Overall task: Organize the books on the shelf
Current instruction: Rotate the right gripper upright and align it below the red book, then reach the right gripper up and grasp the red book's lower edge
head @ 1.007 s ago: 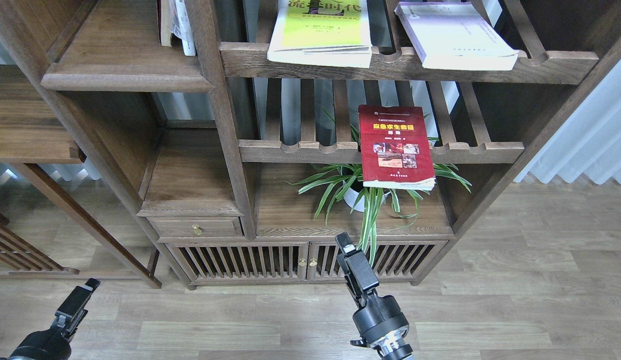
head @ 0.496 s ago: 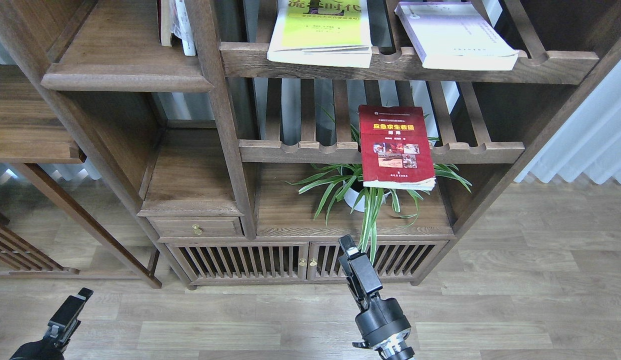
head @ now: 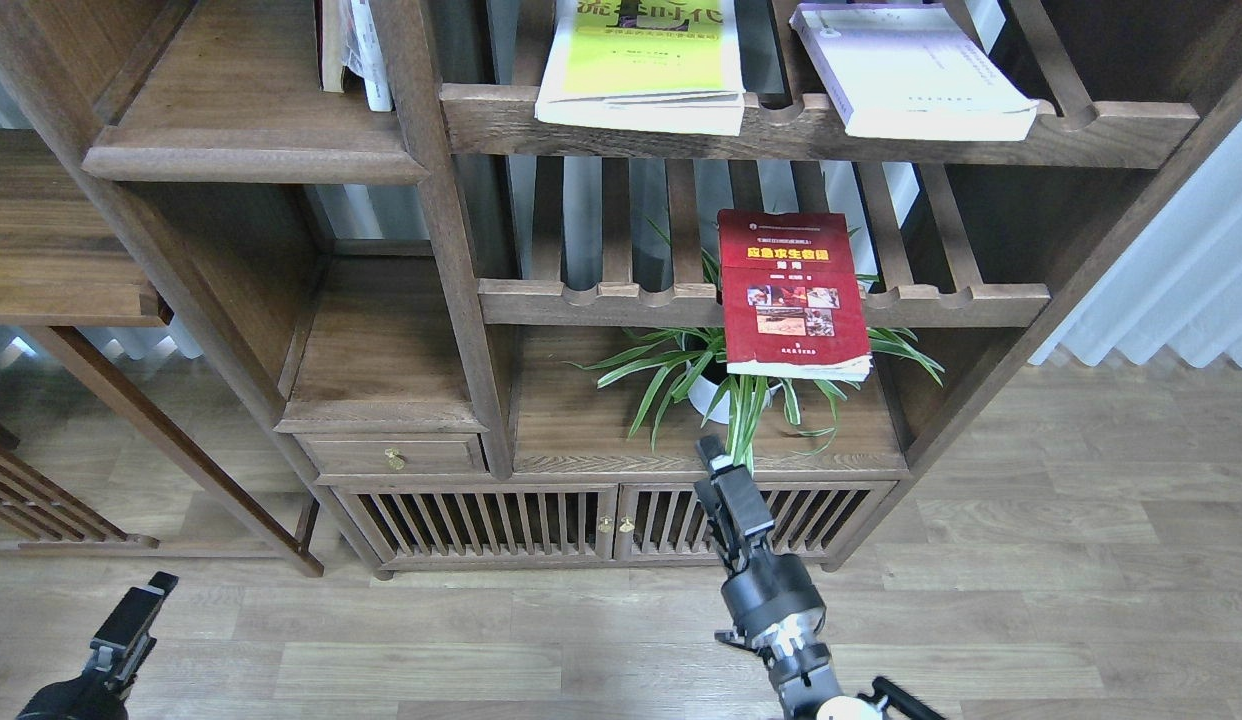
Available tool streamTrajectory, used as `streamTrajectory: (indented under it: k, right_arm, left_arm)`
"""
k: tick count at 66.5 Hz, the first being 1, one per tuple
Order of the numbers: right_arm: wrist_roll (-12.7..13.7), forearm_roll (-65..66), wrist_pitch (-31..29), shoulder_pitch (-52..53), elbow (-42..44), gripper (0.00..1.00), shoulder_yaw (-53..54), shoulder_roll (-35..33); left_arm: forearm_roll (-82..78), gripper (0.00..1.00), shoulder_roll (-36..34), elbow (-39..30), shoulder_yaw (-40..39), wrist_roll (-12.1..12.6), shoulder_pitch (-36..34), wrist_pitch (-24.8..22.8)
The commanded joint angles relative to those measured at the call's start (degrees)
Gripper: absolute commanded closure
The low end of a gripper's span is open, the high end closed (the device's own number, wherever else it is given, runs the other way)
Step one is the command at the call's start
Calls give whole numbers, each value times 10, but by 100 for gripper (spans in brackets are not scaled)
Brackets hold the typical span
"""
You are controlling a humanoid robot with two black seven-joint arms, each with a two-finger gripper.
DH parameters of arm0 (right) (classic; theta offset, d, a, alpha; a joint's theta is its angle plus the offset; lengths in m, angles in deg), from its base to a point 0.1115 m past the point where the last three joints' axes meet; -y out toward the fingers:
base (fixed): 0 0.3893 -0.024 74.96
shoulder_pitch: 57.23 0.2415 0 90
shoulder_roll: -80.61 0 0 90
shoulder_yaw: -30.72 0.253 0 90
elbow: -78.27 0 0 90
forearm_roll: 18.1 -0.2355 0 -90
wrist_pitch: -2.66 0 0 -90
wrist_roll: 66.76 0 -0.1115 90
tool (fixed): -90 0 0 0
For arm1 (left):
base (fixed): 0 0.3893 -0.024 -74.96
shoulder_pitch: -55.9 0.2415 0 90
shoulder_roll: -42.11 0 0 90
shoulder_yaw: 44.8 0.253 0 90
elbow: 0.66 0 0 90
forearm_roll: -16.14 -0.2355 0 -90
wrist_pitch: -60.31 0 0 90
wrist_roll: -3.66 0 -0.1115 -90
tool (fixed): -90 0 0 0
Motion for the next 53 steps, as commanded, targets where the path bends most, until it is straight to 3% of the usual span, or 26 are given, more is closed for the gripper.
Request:
streamTrajectory:
  k: [1,53]
  right_arm:
    - [-1,-25,-1,24,22,1,4,0]
    - [1,-174,-3,110,61,1,39,0]
  left_arm:
    - [7,0,1,10,-5,1,1,0]
    - [32,0,2,10,-1,2,0,0]
